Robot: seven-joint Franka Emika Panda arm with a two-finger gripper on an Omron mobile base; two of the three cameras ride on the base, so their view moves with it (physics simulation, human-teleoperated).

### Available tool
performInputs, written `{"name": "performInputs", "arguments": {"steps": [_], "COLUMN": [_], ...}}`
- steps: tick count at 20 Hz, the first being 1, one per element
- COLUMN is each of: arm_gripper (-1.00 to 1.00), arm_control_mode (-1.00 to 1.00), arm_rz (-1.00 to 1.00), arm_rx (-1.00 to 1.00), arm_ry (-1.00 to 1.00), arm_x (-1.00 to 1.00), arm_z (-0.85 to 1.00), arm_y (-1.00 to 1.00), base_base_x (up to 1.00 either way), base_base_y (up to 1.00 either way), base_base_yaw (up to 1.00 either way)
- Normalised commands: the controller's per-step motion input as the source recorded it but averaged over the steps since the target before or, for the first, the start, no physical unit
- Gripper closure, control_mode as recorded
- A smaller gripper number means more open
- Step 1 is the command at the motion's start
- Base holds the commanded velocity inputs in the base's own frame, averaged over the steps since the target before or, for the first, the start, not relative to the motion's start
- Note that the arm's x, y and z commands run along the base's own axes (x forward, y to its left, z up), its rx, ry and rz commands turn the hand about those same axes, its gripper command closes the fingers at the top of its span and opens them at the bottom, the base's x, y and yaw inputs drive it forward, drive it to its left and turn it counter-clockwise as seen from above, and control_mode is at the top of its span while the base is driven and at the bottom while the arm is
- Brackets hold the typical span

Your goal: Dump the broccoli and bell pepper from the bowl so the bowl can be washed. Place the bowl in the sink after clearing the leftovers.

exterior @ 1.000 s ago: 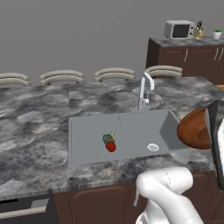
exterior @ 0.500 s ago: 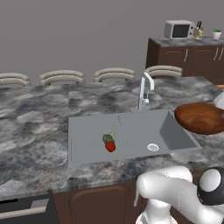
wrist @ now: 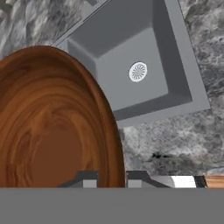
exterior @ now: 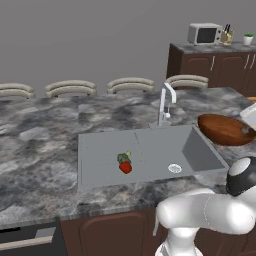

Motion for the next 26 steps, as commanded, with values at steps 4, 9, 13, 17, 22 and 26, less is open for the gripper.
{"name": "performInputs", "arguments": {"steps": [4, 9, 13, 17, 22, 26], "arm_gripper": [1.0, 1.0, 1.0, 1.0, 1.0, 1.0], "arm_control_mode": [-1.0, -1.0, -1.0, -1.0, -1.0, -1.0], "arm_rz": [-0.03, 0.0, 0.0, 0.0, 0.0, -0.02], "arm_rx": [-0.09, -0.1, 0.0, 0.02, 0.0, 0.0], "arm_ry": [0.0, 0.0, -0.01, -0.01, -0.01, 0.0], "arm_x": [0.83, 0.47, 0.3, 0.11, 0.52, 0.42], "arm_z": [-0.74, -0.96, -0.56, -0.53, -0.26, -0.22], "arm_y": [0.09, 0.23, 0.03, 0.0, 0.06, 0.12], "base_base_x": [0.0, 0.0, 0.0, 0.0, 0.0, 0.0], "base_base_y": [0.0, 0.0, 0.0, 0.0, 0.0, 0.0], "base_base_yaw": [0.0, 0.0, 0.0, 0.0, 0.0, 0.0]}}
